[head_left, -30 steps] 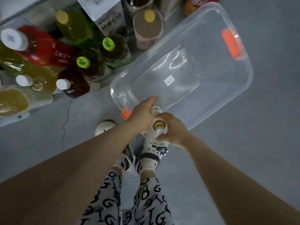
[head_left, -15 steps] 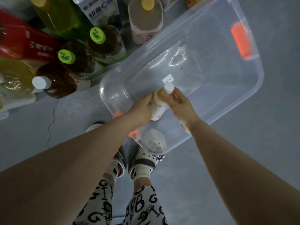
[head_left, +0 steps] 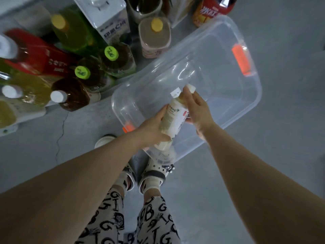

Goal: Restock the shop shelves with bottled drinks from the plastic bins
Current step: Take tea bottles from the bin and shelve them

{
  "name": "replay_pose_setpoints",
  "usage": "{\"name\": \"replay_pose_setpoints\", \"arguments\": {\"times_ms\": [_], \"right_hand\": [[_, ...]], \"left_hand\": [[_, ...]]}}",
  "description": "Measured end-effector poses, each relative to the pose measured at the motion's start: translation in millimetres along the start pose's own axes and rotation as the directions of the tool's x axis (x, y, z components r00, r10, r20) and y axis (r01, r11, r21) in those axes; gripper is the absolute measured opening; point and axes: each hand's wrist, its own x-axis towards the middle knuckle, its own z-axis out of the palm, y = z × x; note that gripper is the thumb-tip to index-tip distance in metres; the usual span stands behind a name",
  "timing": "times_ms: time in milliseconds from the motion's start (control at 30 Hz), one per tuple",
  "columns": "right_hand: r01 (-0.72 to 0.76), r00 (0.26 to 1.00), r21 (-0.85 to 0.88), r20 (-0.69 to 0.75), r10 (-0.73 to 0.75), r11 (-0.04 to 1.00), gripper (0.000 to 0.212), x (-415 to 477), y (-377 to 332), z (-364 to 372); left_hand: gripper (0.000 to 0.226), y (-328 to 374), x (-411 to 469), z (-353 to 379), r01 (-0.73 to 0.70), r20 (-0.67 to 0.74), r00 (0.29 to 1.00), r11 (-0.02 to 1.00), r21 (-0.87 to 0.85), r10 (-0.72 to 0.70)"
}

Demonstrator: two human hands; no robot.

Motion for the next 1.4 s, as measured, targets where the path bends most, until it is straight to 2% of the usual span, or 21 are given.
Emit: {"name": "replay_pose_setpoints", "arguments": {"times_ms": [133, 233, 367, 467, 533, 667, 800, 967, 1067, 1267, 1400], "right_hand": [[-0.103, 0.994, 0.044, -0.022, 0.105, 0.994, 0.040, -44, -33, -7], [-0.105, 0.994, 0.054, 0.012, 0.105, 0.993, 0.042, -82, -57, -13], [-0.081, 0.989, 0.098, 0.131, 0.068, 0.992, 0.046, -138, -85, -21], [-0.075, 0.978, 0.229, 0.209, 0.026, 0.970, 0.028, -182, -109, -34], [-0.083, 0.965, 0.242, 0.263, 0.017, 0.967, 0.017, -209, -127, -43], [-0.053, 0.946, 0.185, 0.325, -0.011, 0.981, 0.030, -267, -164, -51], [0.031, 0.945, 0.150, 0.318, -0.077, 0.988, 0.036, -328, -202, -59], [0.157, 0.926, 0.102, 0.332, -0.183, 0.982, 0.040, -395, -246, -63], [0.229, 0.897, 0.097, 0.365, -0.249, 0.968, 0.039, -432, -270, -61], [0.428, 0.825, 0.030, 0.396, -0.403, 0.903, 0.054, -499, -325, -48], [0.535, 0.776, 0.003, 0.395, -0.492, 0.845, 0.050, -542, -366, -36]], "left_hand": [[0.128, 27, -52, 14, -0.005, -0.047, 0.999, 0.979, 0.203, 0.015], [0.127, 44, -91, 15, -0.016, -0.071, 0.997, 0.980, 0.197, 0.030], [0.121, 77, -146, 6, -0.072, -0.082, 0.994, 0.997, 0.036, 0.075], [0.117, 106, -193, -1, -0.092, -0.043, 0.995, 0.993, -0.079, 0.089], [0.119, 121, -222, -3, -0.092, -0.026, 0.996, 0.990, -0.110, 0.090], [0.121, 154, -284, -3, -0.107, -0.039, 0.994, 0.979, -0.176, 0.101], [0.117, 190, -348, 0, -0.174, -0.079, 0.984, 0.970, -0.171, 0.163], [0.128, 227, -424, 4, -0.239, -0.156, 0.962, 0.968, -0.074, 0.226], [0.125, 244, -468, 6, -0.303, -0.191, 0.936, 0.953, -0.017, 0.295], [0.119, 269, -545, -3, -0.438, -0.309, 0.842, 0.895, 0.087, 0.442], [0.122, 287, -592, -17, -0.482, -0.379, 0.772, 0.859, 0.174, 0.510]]}}
